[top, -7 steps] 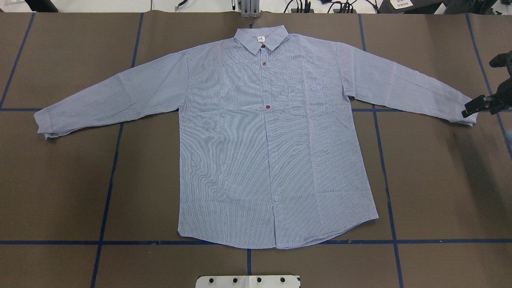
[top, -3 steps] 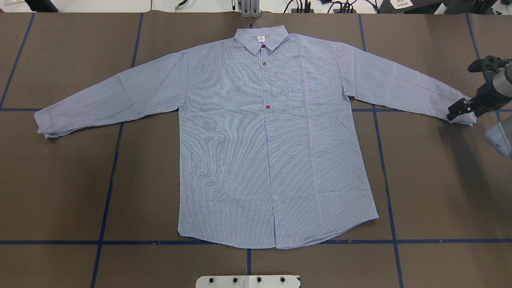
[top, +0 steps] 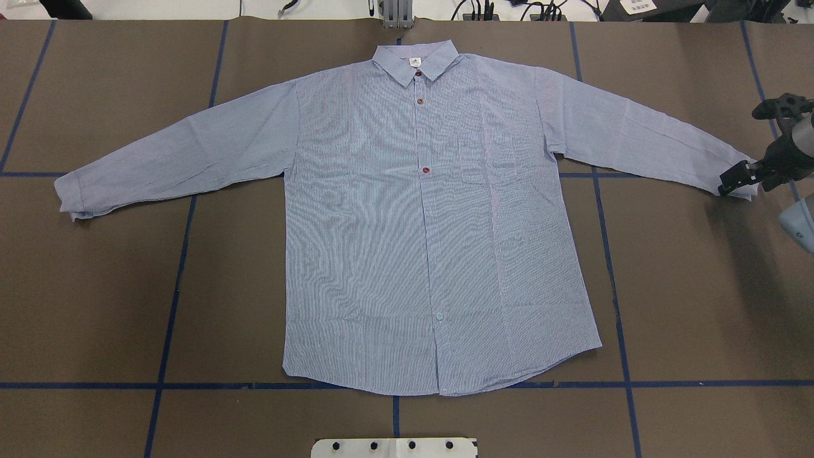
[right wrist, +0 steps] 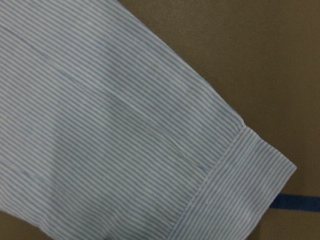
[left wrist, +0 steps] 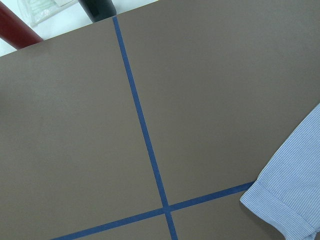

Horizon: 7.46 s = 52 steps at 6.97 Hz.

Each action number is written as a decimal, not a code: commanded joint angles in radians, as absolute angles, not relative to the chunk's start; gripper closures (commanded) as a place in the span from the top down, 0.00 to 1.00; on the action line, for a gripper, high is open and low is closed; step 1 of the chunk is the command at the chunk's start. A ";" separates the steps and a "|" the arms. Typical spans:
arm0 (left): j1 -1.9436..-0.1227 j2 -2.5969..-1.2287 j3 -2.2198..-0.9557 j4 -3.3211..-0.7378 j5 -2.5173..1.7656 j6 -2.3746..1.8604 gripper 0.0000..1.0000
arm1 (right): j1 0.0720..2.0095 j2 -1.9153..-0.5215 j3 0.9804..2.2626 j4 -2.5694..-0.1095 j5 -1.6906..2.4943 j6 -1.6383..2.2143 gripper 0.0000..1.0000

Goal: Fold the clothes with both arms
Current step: 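Lower the right gripper onto the sleeve cuff nearest it and grasp, then lift the grasped sleeve with the right gripper toward the collar, then lower the sleeve across the chest below the collar with the right gripper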

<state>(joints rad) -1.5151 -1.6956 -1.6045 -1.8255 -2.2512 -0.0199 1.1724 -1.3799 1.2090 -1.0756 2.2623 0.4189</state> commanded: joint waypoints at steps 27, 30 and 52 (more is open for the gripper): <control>-1.517 -1.738 -1.603 -1.824 -2.238 -0.021 1.00 | 1.193 -1.355 1.173 -1.085 2.281 0.525 0.00; -1.517 -1.741 -1.603 -1.822 -2.237 -0.021 1.00 | 1.206 -1.348 1.260 -1.075 2.301 0.538 0.00; -1.519 -1.726 -1.586 -1.821 -2.206 -0.020 1.00 | 0.710 -0.569 1.056 -1.137 1.947 0.644 0.00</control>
